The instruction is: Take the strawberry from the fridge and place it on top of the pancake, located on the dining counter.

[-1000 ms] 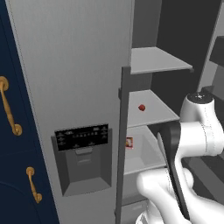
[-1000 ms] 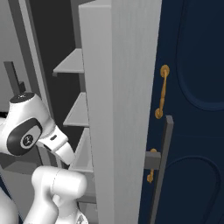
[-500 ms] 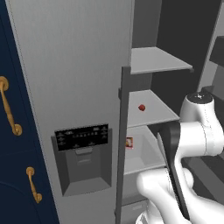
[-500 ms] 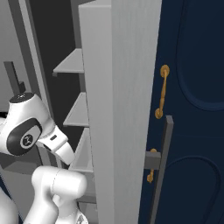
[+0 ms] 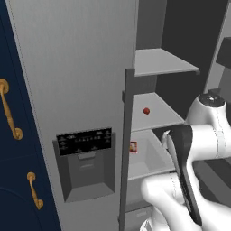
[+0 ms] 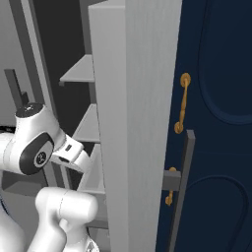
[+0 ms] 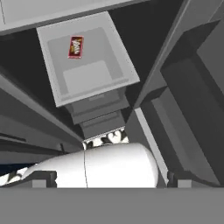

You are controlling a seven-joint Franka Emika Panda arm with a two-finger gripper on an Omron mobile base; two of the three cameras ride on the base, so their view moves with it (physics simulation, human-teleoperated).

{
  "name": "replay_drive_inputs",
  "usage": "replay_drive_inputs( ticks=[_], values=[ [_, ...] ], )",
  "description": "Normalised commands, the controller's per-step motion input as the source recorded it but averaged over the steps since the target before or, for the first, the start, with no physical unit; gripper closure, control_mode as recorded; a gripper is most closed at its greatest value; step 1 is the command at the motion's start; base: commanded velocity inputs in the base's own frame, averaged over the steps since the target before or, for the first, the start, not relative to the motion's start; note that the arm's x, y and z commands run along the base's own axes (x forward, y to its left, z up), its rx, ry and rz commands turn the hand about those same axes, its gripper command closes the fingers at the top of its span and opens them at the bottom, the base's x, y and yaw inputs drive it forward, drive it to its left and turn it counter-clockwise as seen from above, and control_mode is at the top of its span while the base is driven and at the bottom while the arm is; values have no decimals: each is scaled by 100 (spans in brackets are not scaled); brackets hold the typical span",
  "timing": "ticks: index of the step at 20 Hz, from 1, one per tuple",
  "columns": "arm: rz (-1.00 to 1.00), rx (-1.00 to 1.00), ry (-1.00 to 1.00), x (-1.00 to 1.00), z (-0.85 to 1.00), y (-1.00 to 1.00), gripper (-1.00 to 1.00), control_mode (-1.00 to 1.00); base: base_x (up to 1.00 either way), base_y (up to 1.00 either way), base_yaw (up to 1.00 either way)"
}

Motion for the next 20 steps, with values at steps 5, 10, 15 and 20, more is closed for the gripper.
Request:
replay_drive_inputs(
  ticks=[5,10,15,20],
  values=[
    [11,0,-4,32,1,0,-100,-100,0,0,0],
    [0,1,-4,55,0,-1,-100,-100,0,0,0],
    [0,0,-7,58,-1,1,-100,-100,0,0,0],
    [0,1,-17,68,0,0,-100,-100,0,0,0]
  ],
)
